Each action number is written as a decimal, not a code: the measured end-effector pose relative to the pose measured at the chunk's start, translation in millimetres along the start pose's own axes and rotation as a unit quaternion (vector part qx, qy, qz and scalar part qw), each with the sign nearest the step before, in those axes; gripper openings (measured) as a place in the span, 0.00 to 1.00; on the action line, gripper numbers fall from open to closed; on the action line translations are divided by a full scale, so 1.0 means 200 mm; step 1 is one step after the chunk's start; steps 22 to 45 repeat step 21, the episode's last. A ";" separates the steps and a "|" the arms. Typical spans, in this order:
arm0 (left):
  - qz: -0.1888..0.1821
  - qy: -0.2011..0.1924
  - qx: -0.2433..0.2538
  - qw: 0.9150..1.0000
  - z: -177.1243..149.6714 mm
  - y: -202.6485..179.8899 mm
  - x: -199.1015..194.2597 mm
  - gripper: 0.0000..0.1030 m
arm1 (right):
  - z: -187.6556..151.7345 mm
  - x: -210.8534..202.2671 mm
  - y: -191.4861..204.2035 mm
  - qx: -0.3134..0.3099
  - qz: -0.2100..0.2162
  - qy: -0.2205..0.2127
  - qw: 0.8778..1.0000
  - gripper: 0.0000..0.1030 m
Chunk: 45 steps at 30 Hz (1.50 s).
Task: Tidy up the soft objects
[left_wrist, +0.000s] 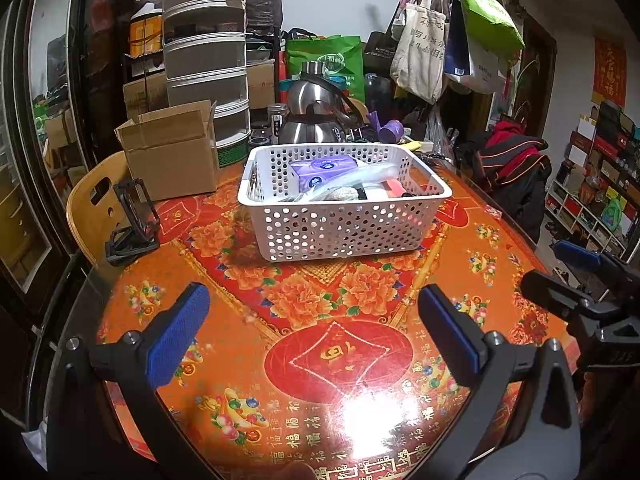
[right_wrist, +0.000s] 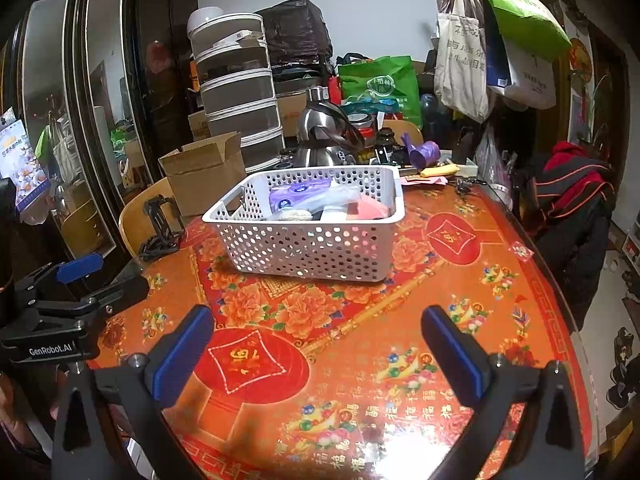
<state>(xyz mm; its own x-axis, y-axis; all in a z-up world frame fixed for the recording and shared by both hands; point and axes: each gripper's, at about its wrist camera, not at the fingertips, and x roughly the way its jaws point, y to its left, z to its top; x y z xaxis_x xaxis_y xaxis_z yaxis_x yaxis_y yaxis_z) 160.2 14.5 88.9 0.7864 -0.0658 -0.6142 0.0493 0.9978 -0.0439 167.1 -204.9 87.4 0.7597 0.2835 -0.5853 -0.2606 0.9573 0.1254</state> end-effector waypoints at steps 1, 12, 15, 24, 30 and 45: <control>-0.001 0.000 0.001 1.000 0.00 0.00 0.00 1.00 | 0.00 0.00 0.00 0.000 0.000 0.000 1.000 1.00; -0.002 0.002 0.006 1.000 -0.01 -0.01 0.01 1.00 | -0.01 0.01 -0.01 0.001 0.000 0.002 1.000 1.00; -0.001 0.000 0.013 1.000 -0.01 -0.03 0.01 1.00 | -0.01 0.00 -0.01 0.002 -0.001 0.003 1.000 1.00; -0.001 -0.008 0.021 1.000 -0.01 -0.04 0.00 1.00 | -0.02 0.00 -0.01 0.001 -0.001 0.003 1.000 1.00; -0.001 -0.008 0.021 1.000 -0.01 -0.04 0.00 1.00 | -0.02 0.00 -0.01 0.001 -0.001 0.003 1.000 1.00; -0.001 -0.008 0.021 1.000 -0.01 -0.04 0.00 1.00 | -0.02 0.00 -0.01 0.001 -0.001 0.003 1.000 1.00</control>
